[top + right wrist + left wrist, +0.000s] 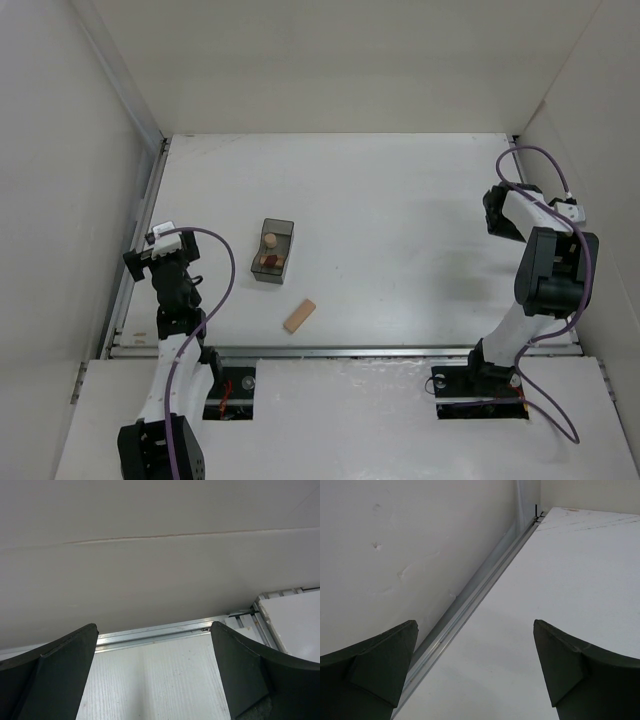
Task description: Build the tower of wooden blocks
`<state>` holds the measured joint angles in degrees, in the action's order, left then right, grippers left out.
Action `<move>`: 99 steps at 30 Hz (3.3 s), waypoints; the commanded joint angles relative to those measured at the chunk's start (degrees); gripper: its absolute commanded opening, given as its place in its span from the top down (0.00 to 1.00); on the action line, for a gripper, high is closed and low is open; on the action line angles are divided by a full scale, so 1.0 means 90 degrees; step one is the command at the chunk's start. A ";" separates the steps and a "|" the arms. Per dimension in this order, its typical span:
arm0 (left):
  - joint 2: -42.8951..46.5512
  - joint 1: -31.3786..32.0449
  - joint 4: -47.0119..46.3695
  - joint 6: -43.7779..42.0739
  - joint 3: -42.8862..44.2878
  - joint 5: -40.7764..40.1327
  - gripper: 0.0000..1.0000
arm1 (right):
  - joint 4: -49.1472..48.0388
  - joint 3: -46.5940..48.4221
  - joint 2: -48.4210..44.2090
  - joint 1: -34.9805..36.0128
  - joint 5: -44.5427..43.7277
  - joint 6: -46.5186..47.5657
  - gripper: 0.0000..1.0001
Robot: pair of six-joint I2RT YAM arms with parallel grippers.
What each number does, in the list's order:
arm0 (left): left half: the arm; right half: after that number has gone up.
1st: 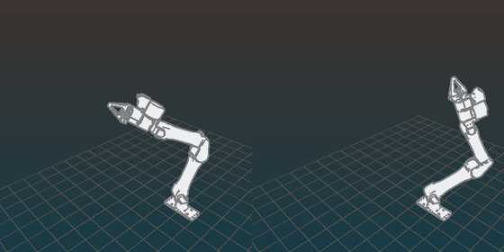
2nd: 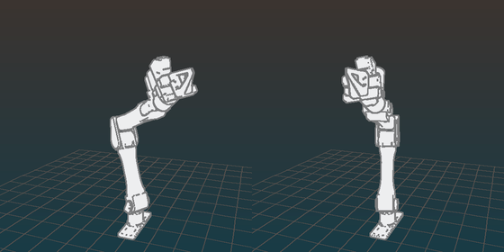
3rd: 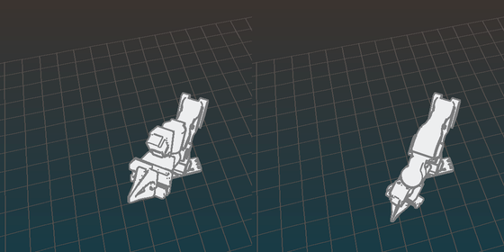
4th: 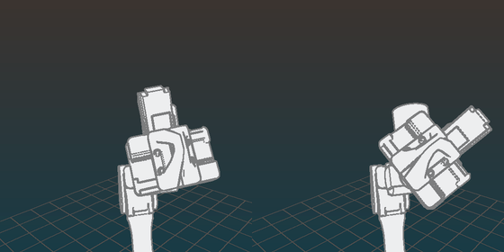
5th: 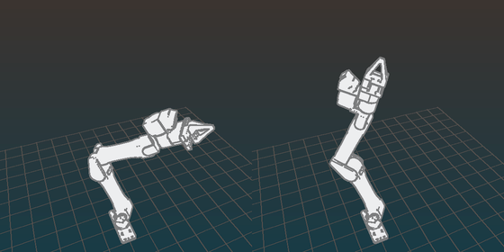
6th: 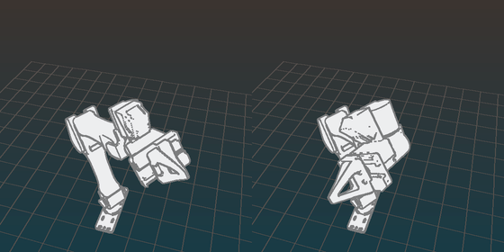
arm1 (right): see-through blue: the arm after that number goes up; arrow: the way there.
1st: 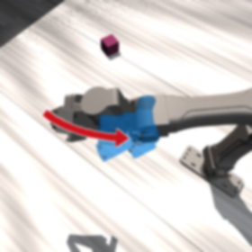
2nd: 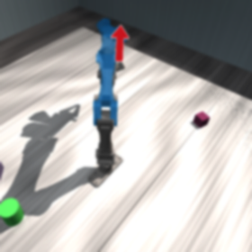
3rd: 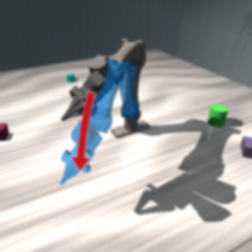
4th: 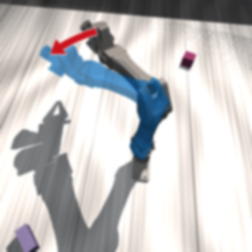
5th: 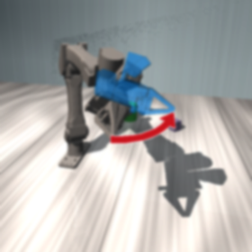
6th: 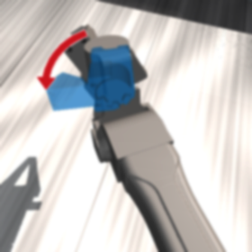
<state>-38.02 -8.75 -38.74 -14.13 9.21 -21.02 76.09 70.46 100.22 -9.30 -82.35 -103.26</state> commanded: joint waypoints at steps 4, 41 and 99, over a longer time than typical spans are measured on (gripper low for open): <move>0.0084 -0.0023 -0.0315 0.0027 0.0070 -0.0028 0.00 | 0.0373 0.0209 0.0016 0.0018 -0.0216 0.0009 0.00; -0.5287 0.2037 0.8397 -0.0110 0.5920 0.3801 0.60 | -0.5779 0.0483 -0.1507 0.3885 0.6357 0.9481 0.00; -0.6047 0.4170 0.8229 -0.0559 0.7608 0.1775 0.10 | -0.5486 0.0091 -0.1742 0.4188 0.5370 0.9422 0.00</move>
<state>-90.48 35.81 29.26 -20.69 73.78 -17.93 27.03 71.40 86.80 27.55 -33.98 -18.26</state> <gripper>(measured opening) 0.906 1.000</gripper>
